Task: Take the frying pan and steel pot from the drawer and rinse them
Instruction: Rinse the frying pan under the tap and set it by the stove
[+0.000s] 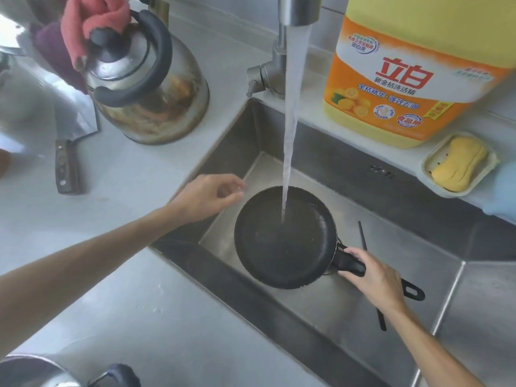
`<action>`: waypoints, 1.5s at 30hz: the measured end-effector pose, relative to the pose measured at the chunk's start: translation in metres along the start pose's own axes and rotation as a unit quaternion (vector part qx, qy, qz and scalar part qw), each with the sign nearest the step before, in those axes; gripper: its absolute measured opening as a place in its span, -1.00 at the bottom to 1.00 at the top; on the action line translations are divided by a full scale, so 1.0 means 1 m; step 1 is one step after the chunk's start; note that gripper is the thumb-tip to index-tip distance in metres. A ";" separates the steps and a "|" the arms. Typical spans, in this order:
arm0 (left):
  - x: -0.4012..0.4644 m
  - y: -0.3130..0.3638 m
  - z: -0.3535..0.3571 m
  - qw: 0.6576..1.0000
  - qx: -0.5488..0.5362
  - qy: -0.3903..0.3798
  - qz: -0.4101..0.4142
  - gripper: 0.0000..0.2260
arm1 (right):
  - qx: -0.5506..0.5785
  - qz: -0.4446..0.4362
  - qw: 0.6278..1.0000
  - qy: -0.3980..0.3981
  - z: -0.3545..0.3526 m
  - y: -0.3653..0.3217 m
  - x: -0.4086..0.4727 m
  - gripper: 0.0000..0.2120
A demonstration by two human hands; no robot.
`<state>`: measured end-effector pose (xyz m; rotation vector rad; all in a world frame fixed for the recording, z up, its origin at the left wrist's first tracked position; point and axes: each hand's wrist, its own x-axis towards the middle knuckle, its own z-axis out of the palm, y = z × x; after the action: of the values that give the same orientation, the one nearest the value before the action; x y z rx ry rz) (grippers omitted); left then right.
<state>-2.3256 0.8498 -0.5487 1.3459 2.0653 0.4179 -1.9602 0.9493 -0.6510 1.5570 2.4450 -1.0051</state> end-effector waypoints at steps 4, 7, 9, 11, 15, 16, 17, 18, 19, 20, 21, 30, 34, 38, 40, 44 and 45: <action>-0.008 -0.019 0.013 0.989 0.074 -0.122 -0.025 -0.59 | 0.062 0.027 0.998 -0.005 -0.012 -0.006 -0.002 -0.60; 0.006 -0.012 0.007 0.989 0.051 -0.134 -0.030 -0.69 | 0.122 0.034 0.991 -0.034 -0.021 -0.013 0.001 -0.60; 0.014 -0.003 -0.001 0.993 0.052 -0.105 -0.018 -0.72 | 0.146 0.032 0.986 -0.072 -0.030 -0.016 0.004 -0.60; 0.018 0.001 -0.006 0.994 0.038 -0.093 -0.032 -0.71 | 0.131 0.029 0.985 -0.110 -0.045 -0.018 0.010 -0.59; 0.014 -0.005 0.007 0.984 0.054 -0.154 -0.068 -0.69 | 0.007 0.001 0.993 -0.118 -0.085 -0.038 0.024 -0.63; 0.012 -0.009 0.016 0.981 0.062 -0.167 -0.074 -0.69 | -0.043 -0.017 0.994 -0.103 -0.095 -0.045 0.025 -0.62; 0.009 -0.012 0.025 0.980 0.065 -0.170 -0.081 -0.69 | -0.090 -0.039 0.992 -0.080 -0.104 -0.053 0.026 -0.61; 0.007 -0.015 0.033 0.981 0.059 -0.162 -0.092 -0.69 | -0.128 -0.067 0.988 -0.051 -0.112 -0.060 0.025 -0.60; 0.004 -0.016 0.041 0.983 0.043 -0.146 -0.098 -0.70 | -0.159 -0.098 0.982 -0.019 -0.118 -0.065 0.023 -0.59; 0.002 -0.017 0.047 0.987 0.023 -0.124 -0.100 -0.70 | -0.182 -0.125 0.975 0.011 -0.121 -0.067 0.021 -0.58; -0.001 -0.015 0.051 0.990 0.008 -0.097 -0.097 -0.69 | -0.193 -0.141 0.970 0.036 -0.122 -0.065 0.020 -0.58; -0.039 0.036 -0.020 0.977 0.123 0.140 0.107 -0.68 | 0.131 -0.039 0.991 -0.012 -0.060 -0.033 0.008 -0.51; -0.037 0.056 -0.050 0.973 0.220 0.045 0.048 -0.70 | 0.175 -0.048 0.978 -0.104 -0.038 -0.037 0.013 -0.52; -0.030 0.034 -0.037 0.975 0.207 -0.066 -0.057 -0.77 | 0.099 -0.062 0.979 -0.167 -0.062 -0.039 0.025 -0.59; -0.027 0.015 -0.017 0.970 0.168 -0.143 -0.102 -0.77 | 0.013 -0.084 0.985 -0.152 -0.084 -0.043 0.028 -0.62; -0.023 -0.003 0.029 0.964 0.104 -0.199 -0.146 -0.73 | -0.160 -0.211 0.964 0.025 -0.110 -0.059 0.020 -0.56; -0.022 -0.003 0.036 0.970 0.091 -0.174 -0.141 -0.72 | -0.175 -0.253 0.948 0.079 -0.111 -0.058 0.017 -0.57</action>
<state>-2.2981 0.8262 -0.5705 1.1070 1.9888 -0.1279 -1.9861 1.0093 -0.5426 0.9514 3.0069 -0.4480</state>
